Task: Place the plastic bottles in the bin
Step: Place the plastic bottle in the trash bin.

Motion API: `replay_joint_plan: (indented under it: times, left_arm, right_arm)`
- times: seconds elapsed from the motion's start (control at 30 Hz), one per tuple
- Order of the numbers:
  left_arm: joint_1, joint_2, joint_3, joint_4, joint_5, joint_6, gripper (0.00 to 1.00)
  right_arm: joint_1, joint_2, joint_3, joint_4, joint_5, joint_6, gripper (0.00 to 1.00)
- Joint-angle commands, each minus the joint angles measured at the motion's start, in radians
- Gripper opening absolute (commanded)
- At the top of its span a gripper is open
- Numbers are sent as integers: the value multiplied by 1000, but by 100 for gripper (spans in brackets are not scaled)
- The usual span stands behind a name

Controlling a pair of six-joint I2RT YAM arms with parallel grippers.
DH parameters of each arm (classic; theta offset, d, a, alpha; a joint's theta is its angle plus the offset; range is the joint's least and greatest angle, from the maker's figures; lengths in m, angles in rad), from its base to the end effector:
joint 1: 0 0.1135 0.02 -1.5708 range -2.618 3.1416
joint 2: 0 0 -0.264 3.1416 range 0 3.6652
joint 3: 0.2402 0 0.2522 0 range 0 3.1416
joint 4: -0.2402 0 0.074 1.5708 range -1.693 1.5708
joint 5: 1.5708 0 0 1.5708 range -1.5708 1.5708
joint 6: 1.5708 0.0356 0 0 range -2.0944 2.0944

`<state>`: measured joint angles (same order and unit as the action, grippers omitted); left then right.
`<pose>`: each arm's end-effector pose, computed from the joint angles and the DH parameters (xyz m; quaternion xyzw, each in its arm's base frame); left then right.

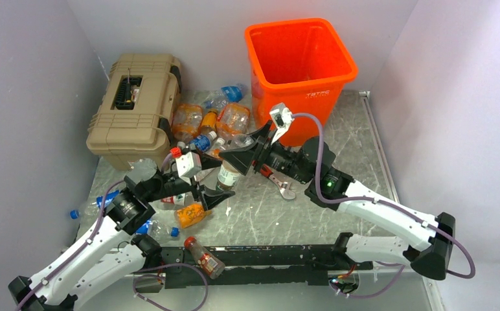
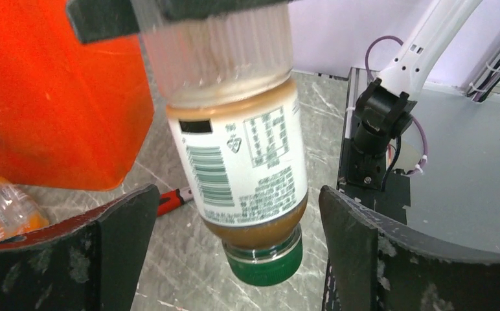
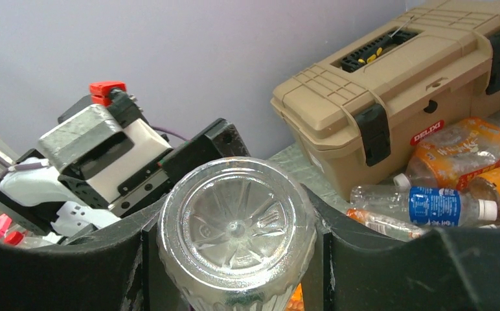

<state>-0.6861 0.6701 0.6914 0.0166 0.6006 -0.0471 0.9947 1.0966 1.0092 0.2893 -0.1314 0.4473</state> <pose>0.1111 -0.1169 0.3466 0.4104 0.5621 -0.4382 0.5689 0.1354 0.2170 0.4087 -0.2195 0.5937 0.5415 0.5533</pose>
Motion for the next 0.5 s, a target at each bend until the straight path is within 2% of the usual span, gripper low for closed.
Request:
replay_joint_plan:
  times: [0.0,0.07,0.13,0.3,0.47]
  left_arm:
    - [-3,12,56,-48,-22,-7,100]
    - [-3,7,51,-40,-31,-11,99]
    - [-4,-4,45,-33,-47,-13,99]
    - [-5,-27,39,-29,-74,-11,100]
    - [-6,-40,36,-29,-91,-2,99]
  right_arm:
    - [-1,-51,38,13,21,-25,20]
    - [0,-65,42,-5,31,-37,13]
    - [0,-81,59,-40,60,-61,0]
    - [-1,-108,272,-186,258,-325,0]
    - [-2,-86,419,-83,539,-602,0]
